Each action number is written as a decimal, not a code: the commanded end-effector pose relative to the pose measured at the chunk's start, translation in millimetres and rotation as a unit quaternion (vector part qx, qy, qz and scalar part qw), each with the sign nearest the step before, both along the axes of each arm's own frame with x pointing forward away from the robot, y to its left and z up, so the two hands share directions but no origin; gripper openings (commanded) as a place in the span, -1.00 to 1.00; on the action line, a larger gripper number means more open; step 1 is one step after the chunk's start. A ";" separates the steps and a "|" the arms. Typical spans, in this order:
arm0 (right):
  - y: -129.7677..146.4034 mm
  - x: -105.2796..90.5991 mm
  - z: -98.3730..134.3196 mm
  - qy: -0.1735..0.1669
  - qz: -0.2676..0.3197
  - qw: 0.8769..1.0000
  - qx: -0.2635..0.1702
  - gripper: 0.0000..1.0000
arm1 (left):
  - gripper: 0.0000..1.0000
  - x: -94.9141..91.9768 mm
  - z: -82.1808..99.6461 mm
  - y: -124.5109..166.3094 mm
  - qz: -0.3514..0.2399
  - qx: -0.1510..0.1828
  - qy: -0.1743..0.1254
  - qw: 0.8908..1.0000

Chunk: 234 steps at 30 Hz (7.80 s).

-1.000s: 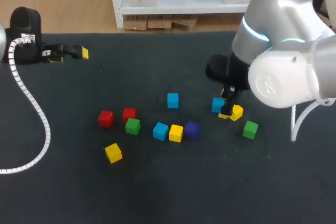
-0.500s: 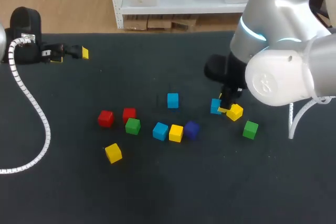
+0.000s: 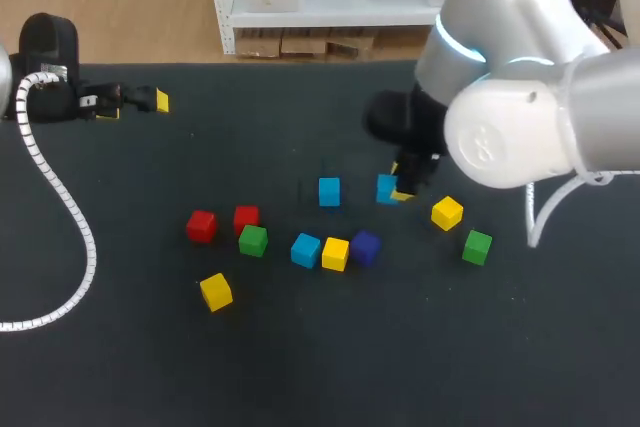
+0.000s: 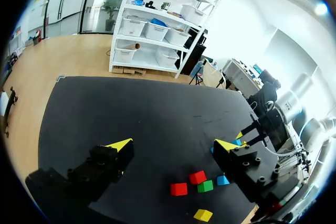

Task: Place the blue cubes, place green cubes on the blue cubes, place the yellow cubes on the green cubes, then place the red cubes on the yellow cubes, and place purple cube on the red cubes.

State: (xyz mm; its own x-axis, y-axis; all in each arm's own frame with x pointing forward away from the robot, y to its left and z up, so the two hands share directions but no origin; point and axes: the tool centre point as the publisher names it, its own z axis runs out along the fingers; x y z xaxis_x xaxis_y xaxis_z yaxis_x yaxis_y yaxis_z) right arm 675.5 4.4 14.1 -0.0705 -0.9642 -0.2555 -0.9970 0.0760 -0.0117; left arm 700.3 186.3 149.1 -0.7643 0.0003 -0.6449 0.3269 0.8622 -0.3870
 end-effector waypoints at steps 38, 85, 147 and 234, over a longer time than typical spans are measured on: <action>37.1 16.6 -17.7 0.024 0.046 0.999 -0.016 -1.00 | 1.00 -0.3 1.2 -1.0 0.002 0.003 0.002 1.000; 33.4 17.6 -21.1 0.028 0.041 0.999 -0.014 -0.12 | 1.00 -0.3 1.2 -1.0 0.002 0.003 0.002 1.000; -123.1 -24.0 59.5 0.071 0.132 0.958 0.243 1.00 | 1.00 -7.9 15.3 -10.2 -0.194 0.077 -0.092 0.974; -123.1 -24.0 59.5 0.071 0.132 0.958 0.243 1.00 | 1.00 -116.9 -131.6 -167.4 -0.687 0.337 -0.044 0.643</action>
State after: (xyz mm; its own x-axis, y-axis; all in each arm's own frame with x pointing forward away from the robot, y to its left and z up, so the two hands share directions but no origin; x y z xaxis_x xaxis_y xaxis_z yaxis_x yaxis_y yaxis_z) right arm 651.0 -118.7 74.0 0.0925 -0.7234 -0.6842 -0.9714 -0.2164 0.0976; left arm 584.6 16.3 23.4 0.3069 0.9349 -0.1785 0.9492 -0.3142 -0.0138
